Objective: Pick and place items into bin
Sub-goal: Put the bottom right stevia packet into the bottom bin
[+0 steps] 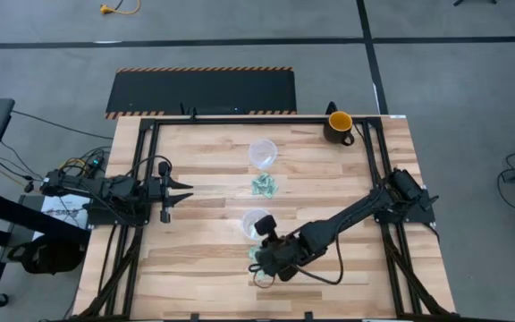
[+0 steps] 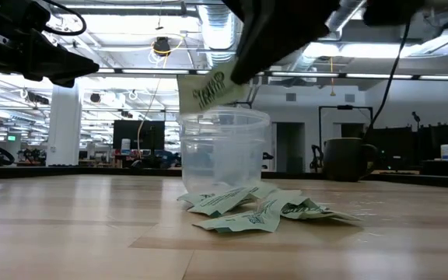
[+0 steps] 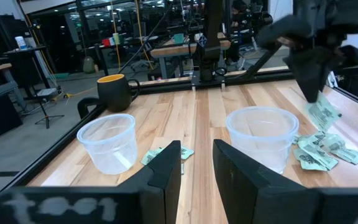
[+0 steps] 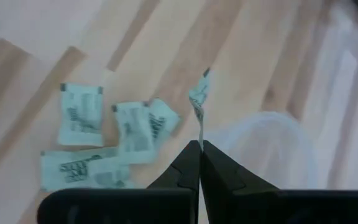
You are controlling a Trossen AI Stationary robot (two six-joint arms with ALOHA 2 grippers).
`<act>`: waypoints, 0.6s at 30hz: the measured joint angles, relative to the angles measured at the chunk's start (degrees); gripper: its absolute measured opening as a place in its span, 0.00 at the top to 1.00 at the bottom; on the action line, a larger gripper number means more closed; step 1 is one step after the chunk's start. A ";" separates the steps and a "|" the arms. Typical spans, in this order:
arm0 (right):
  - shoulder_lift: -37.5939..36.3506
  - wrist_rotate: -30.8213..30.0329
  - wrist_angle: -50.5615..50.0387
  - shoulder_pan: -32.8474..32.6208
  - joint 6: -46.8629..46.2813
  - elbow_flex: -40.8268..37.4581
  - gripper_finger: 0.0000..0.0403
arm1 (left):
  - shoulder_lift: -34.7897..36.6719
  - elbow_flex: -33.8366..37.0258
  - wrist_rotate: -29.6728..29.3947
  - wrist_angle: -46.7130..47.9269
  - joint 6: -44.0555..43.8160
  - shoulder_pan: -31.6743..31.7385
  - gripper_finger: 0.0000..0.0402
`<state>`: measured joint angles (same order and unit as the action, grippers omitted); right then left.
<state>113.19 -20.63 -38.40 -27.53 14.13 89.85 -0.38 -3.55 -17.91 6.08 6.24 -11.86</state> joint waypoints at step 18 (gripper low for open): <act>0.00 -4.80 -9.28 7.51 -1.77 2.92 1.00 | 0.02 0.00 0.02 0.01 0.00 0.00 0.79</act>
<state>113.19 -25.43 -47.68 -20.02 12.37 92.77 -0.36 -3.55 -17.89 6.08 6.24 -11.86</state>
